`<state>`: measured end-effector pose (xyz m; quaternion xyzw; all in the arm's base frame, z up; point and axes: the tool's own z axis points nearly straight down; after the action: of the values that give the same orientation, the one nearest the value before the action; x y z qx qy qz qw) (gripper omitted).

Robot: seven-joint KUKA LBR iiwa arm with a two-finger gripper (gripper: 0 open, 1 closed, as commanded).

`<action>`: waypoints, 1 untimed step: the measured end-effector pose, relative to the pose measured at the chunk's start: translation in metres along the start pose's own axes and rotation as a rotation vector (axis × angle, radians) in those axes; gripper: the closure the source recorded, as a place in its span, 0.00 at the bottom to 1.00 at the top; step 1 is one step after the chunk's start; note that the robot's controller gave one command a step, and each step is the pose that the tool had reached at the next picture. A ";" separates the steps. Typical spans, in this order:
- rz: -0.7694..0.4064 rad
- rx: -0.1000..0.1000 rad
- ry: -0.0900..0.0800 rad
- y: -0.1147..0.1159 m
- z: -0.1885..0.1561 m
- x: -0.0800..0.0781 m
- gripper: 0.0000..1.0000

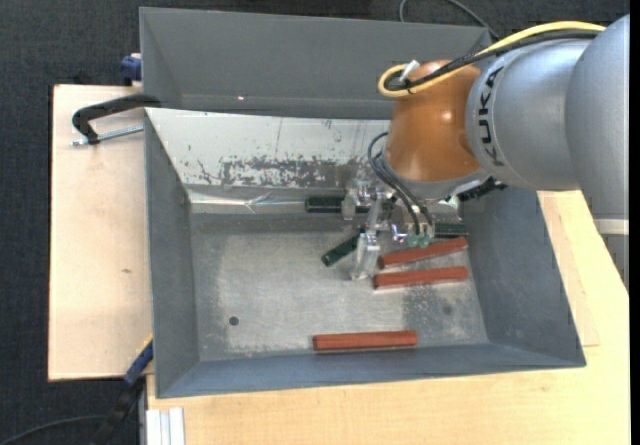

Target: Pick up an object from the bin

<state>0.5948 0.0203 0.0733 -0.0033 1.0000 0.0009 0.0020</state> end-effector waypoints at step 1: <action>0.001 0.000 0.001 0.001 -0.001 -0.001 0.00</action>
Offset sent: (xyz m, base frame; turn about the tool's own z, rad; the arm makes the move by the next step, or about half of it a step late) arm 0.0000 0.0000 0.0000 0.0000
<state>0.5956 0.0209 0.0743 -0.0029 1.0000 0.0008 0.0017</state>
